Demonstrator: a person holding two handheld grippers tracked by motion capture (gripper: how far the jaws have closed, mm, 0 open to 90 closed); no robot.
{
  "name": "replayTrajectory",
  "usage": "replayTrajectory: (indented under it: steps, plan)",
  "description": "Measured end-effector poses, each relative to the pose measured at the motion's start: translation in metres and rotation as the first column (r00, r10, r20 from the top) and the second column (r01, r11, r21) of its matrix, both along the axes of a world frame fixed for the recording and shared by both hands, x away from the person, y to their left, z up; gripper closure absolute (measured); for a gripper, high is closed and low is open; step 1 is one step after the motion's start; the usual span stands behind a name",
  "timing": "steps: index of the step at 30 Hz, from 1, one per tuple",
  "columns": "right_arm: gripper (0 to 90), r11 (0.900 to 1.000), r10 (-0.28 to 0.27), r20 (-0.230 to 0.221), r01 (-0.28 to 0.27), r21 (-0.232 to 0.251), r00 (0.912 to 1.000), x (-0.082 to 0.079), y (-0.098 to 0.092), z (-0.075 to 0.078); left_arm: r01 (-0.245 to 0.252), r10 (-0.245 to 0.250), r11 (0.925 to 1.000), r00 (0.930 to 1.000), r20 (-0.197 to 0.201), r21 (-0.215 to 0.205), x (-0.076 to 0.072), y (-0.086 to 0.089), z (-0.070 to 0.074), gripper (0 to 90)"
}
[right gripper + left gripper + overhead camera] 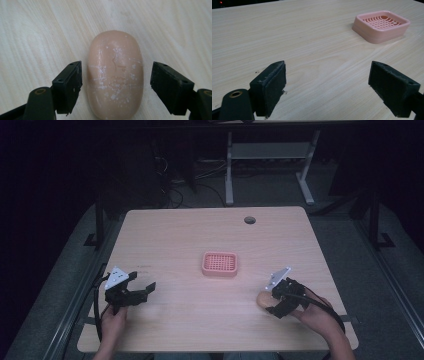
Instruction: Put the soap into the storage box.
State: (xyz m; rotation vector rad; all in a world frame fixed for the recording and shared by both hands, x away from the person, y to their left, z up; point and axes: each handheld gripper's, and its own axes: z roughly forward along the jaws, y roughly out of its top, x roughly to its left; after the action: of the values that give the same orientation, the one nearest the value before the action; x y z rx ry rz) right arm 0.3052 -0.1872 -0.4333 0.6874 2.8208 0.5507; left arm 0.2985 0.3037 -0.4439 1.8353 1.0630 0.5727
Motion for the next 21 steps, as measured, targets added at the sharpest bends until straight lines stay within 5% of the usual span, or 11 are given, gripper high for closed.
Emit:
replayTrajectory:
  steps: [21]
  plan:
    - [29.2, 0.996, 0.039, -0.055, -0.044, -0.079, 0.9977, 0.0102, 0.0083, -0.0104, -0.004, 0.004, 1.0, 1.0, -0.002, 0.0, 0.0, 0.0003, 0.0001, 14.3]
